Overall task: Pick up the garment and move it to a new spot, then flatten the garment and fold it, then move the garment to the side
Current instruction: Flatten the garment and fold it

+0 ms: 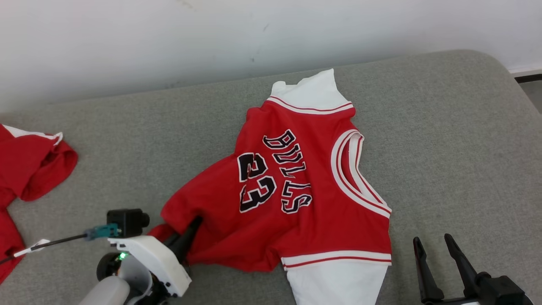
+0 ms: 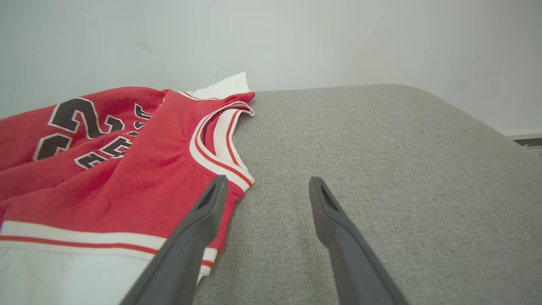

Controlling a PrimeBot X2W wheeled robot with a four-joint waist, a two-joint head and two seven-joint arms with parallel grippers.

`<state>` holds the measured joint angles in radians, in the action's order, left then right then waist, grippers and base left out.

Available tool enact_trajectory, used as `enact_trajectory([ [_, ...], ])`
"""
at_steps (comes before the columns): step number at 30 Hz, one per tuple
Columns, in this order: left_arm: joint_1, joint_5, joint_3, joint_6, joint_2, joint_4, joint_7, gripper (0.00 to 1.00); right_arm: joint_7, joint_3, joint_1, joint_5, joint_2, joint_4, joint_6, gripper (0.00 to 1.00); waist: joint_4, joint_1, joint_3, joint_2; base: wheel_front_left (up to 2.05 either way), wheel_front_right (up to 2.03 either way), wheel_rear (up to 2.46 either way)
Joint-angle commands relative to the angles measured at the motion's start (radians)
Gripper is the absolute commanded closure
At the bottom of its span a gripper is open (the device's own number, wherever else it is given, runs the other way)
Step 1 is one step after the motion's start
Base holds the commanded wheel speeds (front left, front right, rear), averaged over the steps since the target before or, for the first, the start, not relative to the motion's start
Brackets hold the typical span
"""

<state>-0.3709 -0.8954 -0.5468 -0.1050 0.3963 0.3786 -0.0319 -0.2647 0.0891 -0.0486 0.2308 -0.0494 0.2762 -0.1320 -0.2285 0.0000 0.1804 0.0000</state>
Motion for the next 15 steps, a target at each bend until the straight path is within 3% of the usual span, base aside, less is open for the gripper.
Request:
enact_trajectory([
  [1,-0.014,-0.003,0.007,-0.004,0.014,-0.003,0.008,1.00,0.001,-0.001,-0.009,0.006,-0.002,0.000,0.002,0.00,-0.005,0.0000,0.003,0.0000,0.00,0.00,0.00],
  [15,-0.166,0.016,0.077,0.035,0.070,0.059,0.025,1.00,0.001,0.023,-0.031,0.018,-0.002,-0.004,0.003,0.00,-0.039,0.0000,0.039,0.0000,0.00,0.00,0.00],
])
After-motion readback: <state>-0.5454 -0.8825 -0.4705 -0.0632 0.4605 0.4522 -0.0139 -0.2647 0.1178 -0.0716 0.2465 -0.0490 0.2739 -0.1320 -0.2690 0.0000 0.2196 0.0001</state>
